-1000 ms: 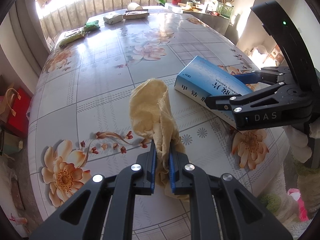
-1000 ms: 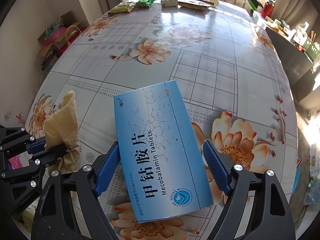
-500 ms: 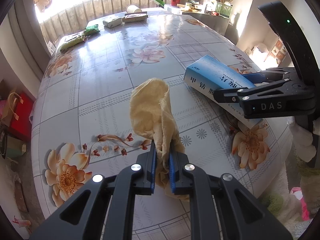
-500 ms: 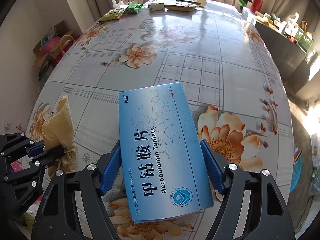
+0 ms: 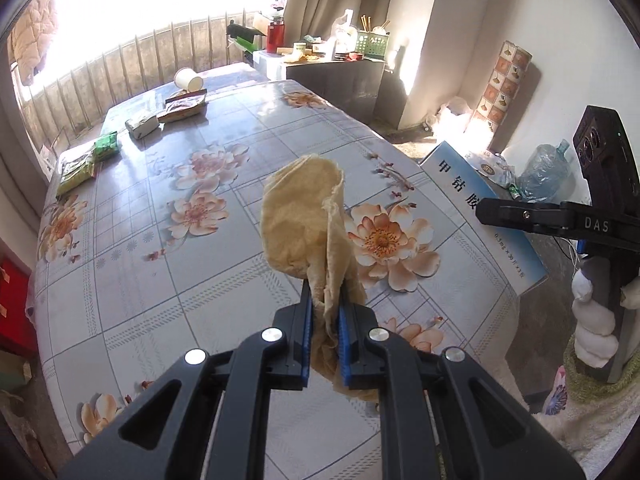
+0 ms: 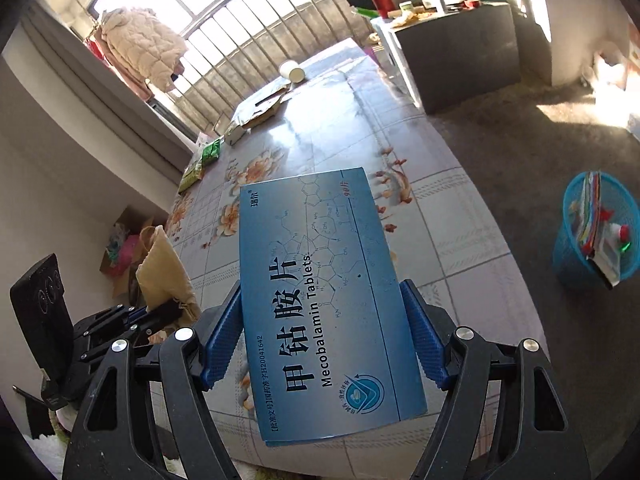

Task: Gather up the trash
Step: 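Carry the box and beige cloth over the blue wastebasket with both grippers, then open both grippers over the wastebasket to drop the cloth and box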

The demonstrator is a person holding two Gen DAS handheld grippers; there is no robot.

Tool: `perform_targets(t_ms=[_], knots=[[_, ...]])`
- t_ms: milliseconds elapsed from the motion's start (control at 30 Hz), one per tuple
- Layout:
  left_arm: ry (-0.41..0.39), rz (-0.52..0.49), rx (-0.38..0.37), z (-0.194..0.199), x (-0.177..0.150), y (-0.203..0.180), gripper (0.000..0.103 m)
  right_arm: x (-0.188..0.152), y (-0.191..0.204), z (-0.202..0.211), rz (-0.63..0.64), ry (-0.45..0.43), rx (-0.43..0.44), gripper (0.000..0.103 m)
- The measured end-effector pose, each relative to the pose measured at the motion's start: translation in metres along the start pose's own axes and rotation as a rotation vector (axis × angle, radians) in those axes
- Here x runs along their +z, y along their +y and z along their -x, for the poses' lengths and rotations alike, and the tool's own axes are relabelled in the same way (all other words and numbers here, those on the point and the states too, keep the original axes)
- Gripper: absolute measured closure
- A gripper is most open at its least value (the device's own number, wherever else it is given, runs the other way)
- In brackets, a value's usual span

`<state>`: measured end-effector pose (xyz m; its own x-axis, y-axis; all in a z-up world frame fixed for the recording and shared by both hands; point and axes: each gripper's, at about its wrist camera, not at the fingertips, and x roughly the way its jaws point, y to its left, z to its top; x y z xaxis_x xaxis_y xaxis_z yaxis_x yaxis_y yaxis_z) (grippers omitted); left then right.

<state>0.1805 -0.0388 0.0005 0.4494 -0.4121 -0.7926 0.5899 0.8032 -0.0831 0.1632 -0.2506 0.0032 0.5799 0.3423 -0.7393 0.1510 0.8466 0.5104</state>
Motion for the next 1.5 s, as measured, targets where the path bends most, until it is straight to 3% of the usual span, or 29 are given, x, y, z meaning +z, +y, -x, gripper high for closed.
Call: perform_targets(t_ms=[133, 267, 500, 600, 800, 1033, 1100, 1133, 1167, 1200, 1333, 1500], knots=[[-0.023, -0.104, -0.101, -0.012, 0.033, -0.049, 0.092, -0.011, -0.057, 0.051, -0.146, -0.107, -0.056, 0.032], [0.007, -0.185, -0.229, -0.039, 0.065, -0.103, 0.092, -0.035, -0.121, 0.092, -0.321, -0.192, -0.128, 0.032], [0.118, -0.309, -0.393, -0.110, 0.130, -0.215, 0.092, -0.067, -0.226, 0.110, -0.625, -0.220, -0.156, 0.032], [0.177, -0.363, -0.405, -0.160, 0.159, -0.265, 0.092, -0.066, -0.268, 0.105, -0.721, -0.246, -0.130, 0.032], [0.373, -0.380, -0.409, -0.297, 0.196, -0.337, 0.092, -0.041, -0.355, 0.060, -0.898, -0.244, -0.101, 0.032], [0.454, -0.407, -0.361, -0.428, 0.216, -0.387, 0.092, -0.011, -0.431, 0.010, -1.001, -0.231, -0.108, 0.031], [0.463, -0.415, -0.341, -0.456, 0.219, -0.393, 0.086, -0.003, -0.451, -0.002, -1.000, -0.249, -0.102, 0.030], [0.470, -0.408, -0.327, -0.468, 0.221, -0.394, 0.073, 0.000, -0.459, -0.010, -0.999, -0.258, -0.102, 0.025], [0.474, -0.396, -0.304, -0.477, 0.221, -0.392, 0.059, 0.000, -0.467, -0.018, -1.007, -0.264, -0.111, 0.021], [0.478, -0.387, -0.276, -0.484, 0.219, -0.390, 0.057, -0.003, -0.473, -0.025, -1.023, -0.265, -0.131, 0.020], [0.474, -0.339, -0.291, -0.487, 0.221, -0.379, 0.056, -0.019, -0.487, -0.036, -1.101, -0.280, -0.121, 0.020], [0.413, -0.343, -0.323, -0.455, 0.225, -0.372, 0.055, -0.019, -0.478, -0.015, -1.062, -0.323, -0.174, 0.020]])
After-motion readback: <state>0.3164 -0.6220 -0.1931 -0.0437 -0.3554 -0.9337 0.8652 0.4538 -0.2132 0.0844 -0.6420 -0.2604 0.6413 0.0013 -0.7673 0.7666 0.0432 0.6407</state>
